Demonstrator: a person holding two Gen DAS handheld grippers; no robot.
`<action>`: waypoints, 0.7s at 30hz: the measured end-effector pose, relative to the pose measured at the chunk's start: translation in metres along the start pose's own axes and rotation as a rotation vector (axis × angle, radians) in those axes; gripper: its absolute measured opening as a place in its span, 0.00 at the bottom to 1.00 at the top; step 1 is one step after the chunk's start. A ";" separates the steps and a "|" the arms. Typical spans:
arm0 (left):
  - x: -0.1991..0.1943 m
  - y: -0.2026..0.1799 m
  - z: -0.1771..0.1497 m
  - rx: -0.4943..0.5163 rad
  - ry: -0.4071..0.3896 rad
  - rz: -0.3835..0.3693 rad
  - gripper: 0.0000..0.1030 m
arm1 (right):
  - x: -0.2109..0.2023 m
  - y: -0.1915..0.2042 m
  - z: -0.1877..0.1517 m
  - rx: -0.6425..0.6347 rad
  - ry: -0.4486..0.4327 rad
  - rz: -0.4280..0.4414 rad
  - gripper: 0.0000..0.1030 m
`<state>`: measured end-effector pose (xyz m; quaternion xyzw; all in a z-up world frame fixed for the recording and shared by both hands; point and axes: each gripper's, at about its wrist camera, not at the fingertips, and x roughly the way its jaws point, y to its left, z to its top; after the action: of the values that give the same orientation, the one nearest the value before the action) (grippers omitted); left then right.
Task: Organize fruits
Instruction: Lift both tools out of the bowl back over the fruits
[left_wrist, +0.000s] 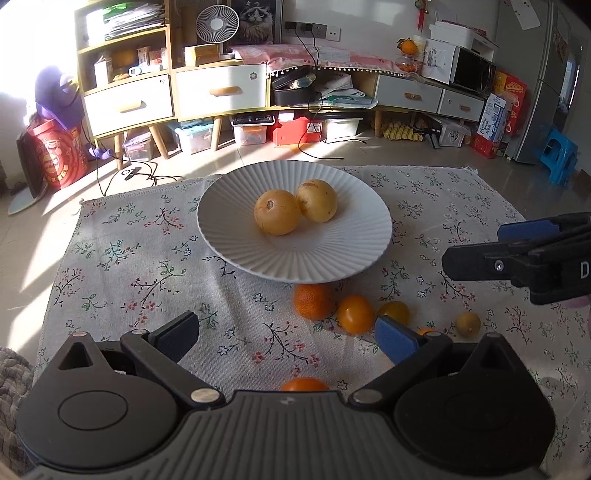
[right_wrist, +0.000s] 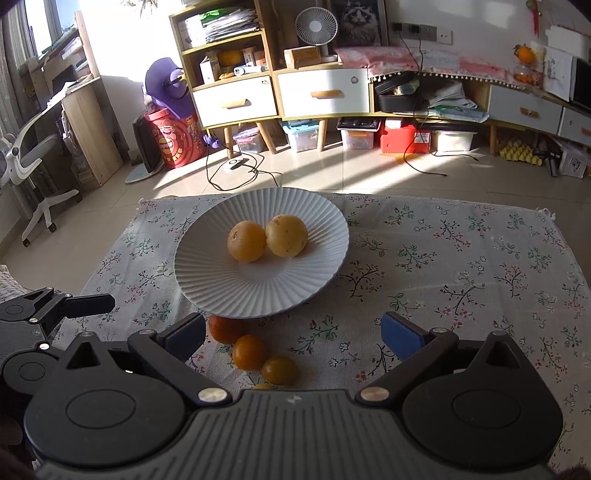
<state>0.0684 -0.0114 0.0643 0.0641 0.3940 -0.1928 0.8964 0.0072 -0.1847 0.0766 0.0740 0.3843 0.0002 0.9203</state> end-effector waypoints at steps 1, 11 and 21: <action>0.000 0.002 -0.003 -0.012 0.001 -0.001 0.93 | 0.000 -0.001 -0.004 -0.001 0.004 0.005 0.99; -0.019 0.019 -0.030 -0.104 -0.047 -0.002 0.93 | -0.006 -0.008 -0.029 -0.022 0.031 0.005 0.99; -0.024 0.017 -0.054 -0.047 -0.024 0.046 0.93 | -0.004 -0.005 -0.055 -0.104 0.042 -0.009 0.99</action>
<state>0.0241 0.0258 0.0443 0.0499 0.3862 -0.1638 0.9064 -0.0349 -0.1825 0.0408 0.0243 0.4032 0.0178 0.9146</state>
